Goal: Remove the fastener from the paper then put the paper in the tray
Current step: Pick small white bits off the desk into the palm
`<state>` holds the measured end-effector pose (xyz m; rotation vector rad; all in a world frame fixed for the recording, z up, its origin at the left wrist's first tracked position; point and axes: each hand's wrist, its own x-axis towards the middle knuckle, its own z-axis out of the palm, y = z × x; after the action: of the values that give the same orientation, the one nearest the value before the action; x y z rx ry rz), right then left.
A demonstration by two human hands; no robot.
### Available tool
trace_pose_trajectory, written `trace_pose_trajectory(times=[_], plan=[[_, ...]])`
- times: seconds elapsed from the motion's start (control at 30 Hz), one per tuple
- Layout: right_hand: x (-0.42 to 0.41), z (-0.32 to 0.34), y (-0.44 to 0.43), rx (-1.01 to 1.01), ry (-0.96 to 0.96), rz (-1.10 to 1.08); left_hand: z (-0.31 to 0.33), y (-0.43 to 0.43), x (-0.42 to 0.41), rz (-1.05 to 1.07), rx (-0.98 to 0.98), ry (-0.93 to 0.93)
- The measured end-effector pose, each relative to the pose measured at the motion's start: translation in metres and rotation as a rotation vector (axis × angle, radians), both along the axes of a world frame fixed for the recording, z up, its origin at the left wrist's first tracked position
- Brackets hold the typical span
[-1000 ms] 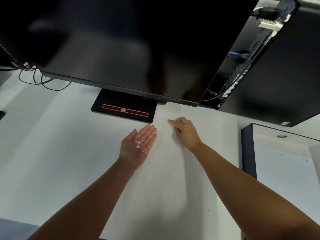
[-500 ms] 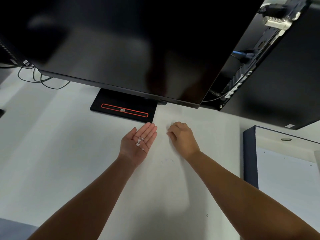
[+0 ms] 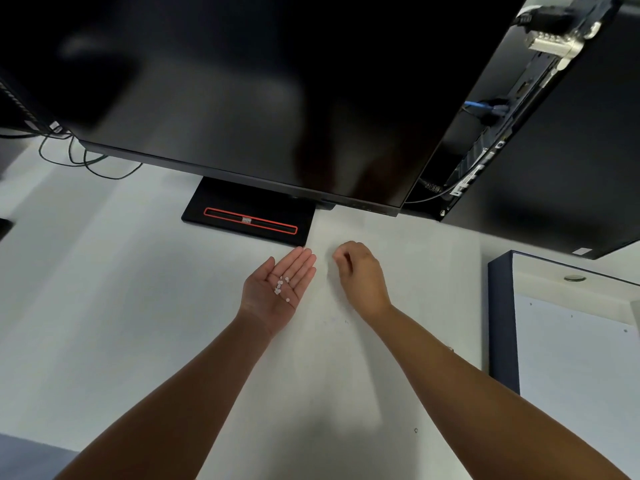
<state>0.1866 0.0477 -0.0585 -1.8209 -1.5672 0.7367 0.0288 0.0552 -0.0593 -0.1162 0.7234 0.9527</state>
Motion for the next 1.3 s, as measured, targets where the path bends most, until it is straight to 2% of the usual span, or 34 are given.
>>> trace_pose_trajectory(times=[0.17, 0.3, 0.47, 0.6, 0.67, 0.73, 0.83, 0.9, 1.1, 1.2, 1.3], plan=[[-0.028, 0.015, -0.013, 0.033, 0.077, 0.138, 0.003, -0.004, 0.007, -0.008, -0.036, 0.01], [-0.034, 0.007, -0.014, 0.089, 0.011, 0.061, 0.008, -0.006, 0.008, -0.01, -0.065, -0.035], [-0.034, 0.009, -0.012, 0.032, 0.184, -0.054, 0.008, -0.007, 0.005, -0.014, -0.05, -0.029], [-0.022, 0.008, -0.012, 0.049, 0.27, -0.061, 0.006, -0.006, 0.003, -0.02, -0.02, -0.003], [-0.004, 0.0, -0.015, 0.066, 0.174, -0.106, 0.004, -0.005, -0.001, -0.005, -0.018, -0.017], [0.017, -0.01, -0.02, 0.092, -0.021, -0.086, 0.003, -0.003, -0.007, 0.009, -0.014, -0.022], [0.034, -0.027, -0.026, 0.056, -0.325, 0.102, 0.004, -0.003, -0.012, 0.024, -0.002, -0.026], [0.036, -0.031, -0.031, -0.034, -0.439, 0.233, 0.005, -0.003, -0.013, 0.024, 0.012, -0.018], [0.036, -0.03, -0.05, 0.013, -0.432, 0.485, 0.001, -0.001, -0.019, 0.038, 0.016, -0.004], [0.036, -0.025, -0.036, -0.022, -0.344, 0.443, -0.001, -0.001, -0.023, 0.025, 0.033, 0.003], [0.033, -0.022, -0.008, -0.11, -0.362, 0.394, -0.001, -0.003, -0.026, 0.027, 0.06, -0.001]])
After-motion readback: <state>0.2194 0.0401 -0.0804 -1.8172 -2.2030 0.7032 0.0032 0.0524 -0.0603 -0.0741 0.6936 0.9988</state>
